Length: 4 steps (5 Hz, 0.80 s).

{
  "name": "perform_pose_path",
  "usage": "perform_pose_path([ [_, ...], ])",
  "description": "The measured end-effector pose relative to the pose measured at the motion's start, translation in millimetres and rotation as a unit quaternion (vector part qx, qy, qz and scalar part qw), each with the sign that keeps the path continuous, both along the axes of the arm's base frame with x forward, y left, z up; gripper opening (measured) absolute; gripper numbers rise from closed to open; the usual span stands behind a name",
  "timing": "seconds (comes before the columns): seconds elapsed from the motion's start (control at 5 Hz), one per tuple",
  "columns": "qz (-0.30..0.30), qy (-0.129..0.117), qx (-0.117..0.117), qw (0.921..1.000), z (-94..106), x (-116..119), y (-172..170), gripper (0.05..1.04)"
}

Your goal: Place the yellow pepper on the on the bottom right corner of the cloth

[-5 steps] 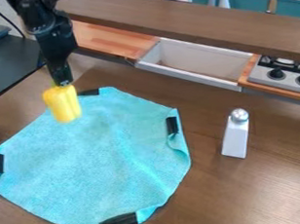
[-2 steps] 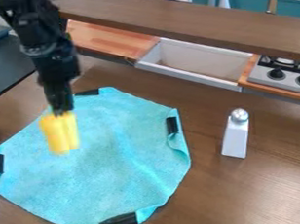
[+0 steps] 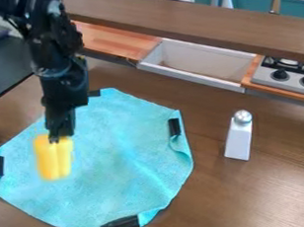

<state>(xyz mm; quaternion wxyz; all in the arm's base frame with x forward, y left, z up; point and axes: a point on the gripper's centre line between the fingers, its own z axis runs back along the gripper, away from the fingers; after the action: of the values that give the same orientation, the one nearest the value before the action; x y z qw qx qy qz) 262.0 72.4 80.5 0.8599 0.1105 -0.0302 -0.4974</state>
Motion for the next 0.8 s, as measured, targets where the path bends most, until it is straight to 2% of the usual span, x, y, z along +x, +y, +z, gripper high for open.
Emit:
perform_pose_path([
  [0.2,-0.017,0.009,0.016,0.9997,-10.4,-17,-1,0.09],
  [0.4,-0.036,0.004,0.028,0.999,-20.0,-21,-5,0.09],
  [0.8,-0.049,-0.003,0.038,0.9981,-40.7,-11,-27,0.09],
])
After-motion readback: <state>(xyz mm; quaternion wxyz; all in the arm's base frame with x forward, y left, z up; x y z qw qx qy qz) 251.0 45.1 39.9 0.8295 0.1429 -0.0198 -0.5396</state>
